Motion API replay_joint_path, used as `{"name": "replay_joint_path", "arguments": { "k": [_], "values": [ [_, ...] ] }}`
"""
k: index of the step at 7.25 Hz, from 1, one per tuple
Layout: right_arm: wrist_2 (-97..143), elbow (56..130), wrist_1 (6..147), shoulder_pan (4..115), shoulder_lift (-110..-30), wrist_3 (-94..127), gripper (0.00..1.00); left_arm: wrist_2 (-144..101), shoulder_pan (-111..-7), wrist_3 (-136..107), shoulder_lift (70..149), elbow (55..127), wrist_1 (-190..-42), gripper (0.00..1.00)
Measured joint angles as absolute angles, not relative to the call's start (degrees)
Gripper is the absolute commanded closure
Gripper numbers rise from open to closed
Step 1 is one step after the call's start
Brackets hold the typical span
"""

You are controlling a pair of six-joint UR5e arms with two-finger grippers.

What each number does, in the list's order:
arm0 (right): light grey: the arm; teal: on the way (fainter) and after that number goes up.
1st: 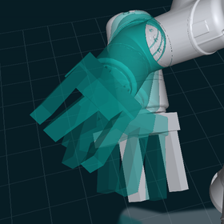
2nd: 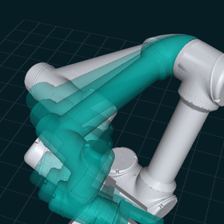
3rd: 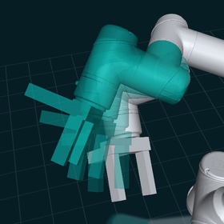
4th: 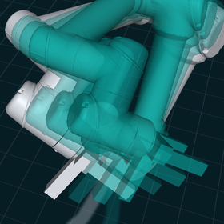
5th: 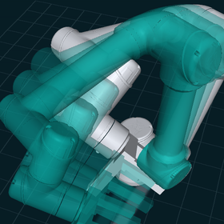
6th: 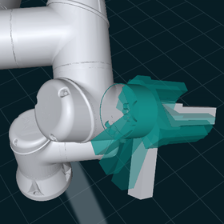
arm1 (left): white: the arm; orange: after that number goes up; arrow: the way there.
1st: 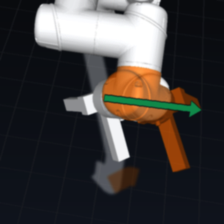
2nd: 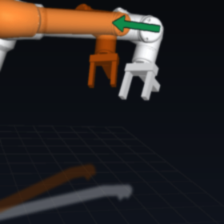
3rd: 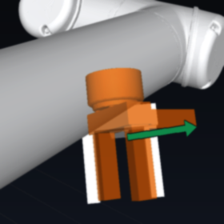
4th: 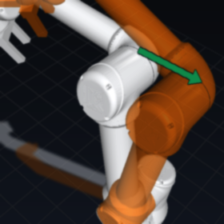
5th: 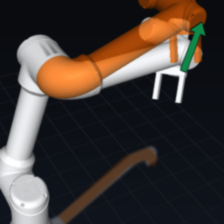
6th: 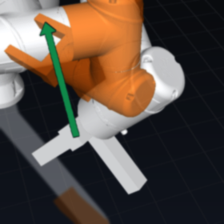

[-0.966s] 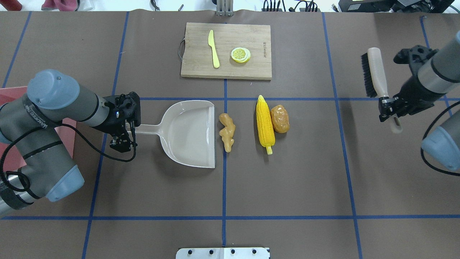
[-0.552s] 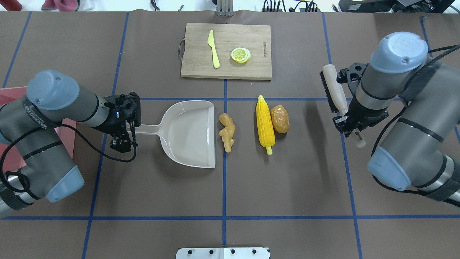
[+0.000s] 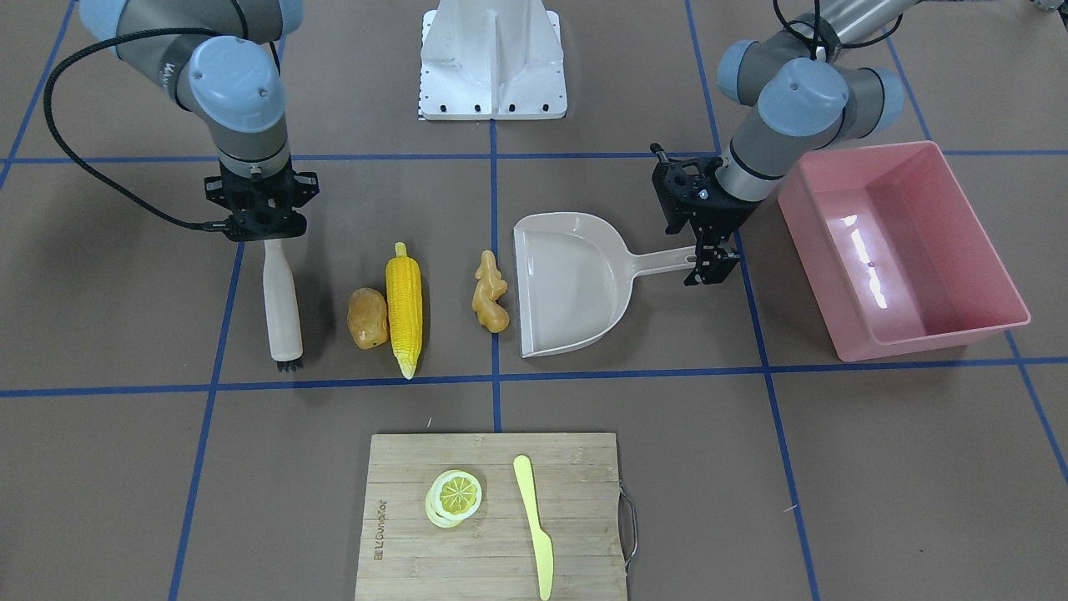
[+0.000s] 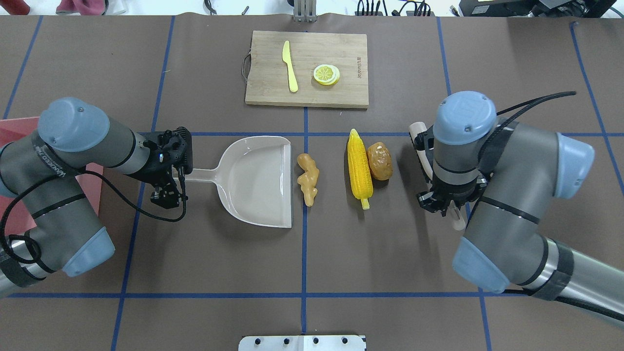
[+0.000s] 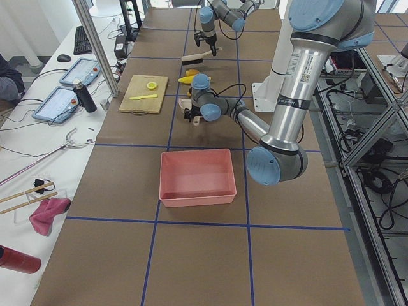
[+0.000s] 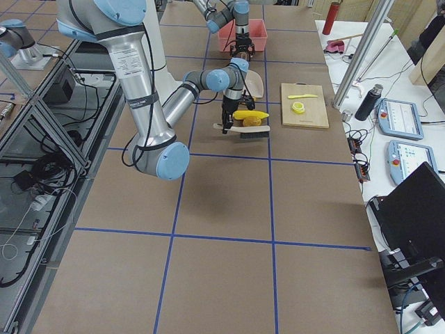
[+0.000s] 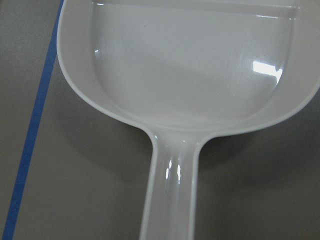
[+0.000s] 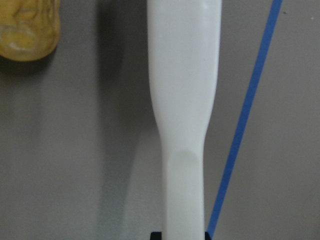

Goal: Sweep and dump trash into bin
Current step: 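Sweep the ginger, corn and potato into the dustpan with the right gripper's brush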

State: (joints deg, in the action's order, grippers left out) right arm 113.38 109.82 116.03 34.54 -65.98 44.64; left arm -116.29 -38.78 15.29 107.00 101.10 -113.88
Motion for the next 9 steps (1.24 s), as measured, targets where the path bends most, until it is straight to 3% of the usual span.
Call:
{"name": "replay_joint_path", "arguments": {
  "k": [9],
  "values": [
    [115.0, 93.5, 108.3, 27.4, -47.7, 54.4, 1.0, -116.8, -38.9, 15.4, 108.0, 102.0, -110.5, 0.04]
  ]
}}
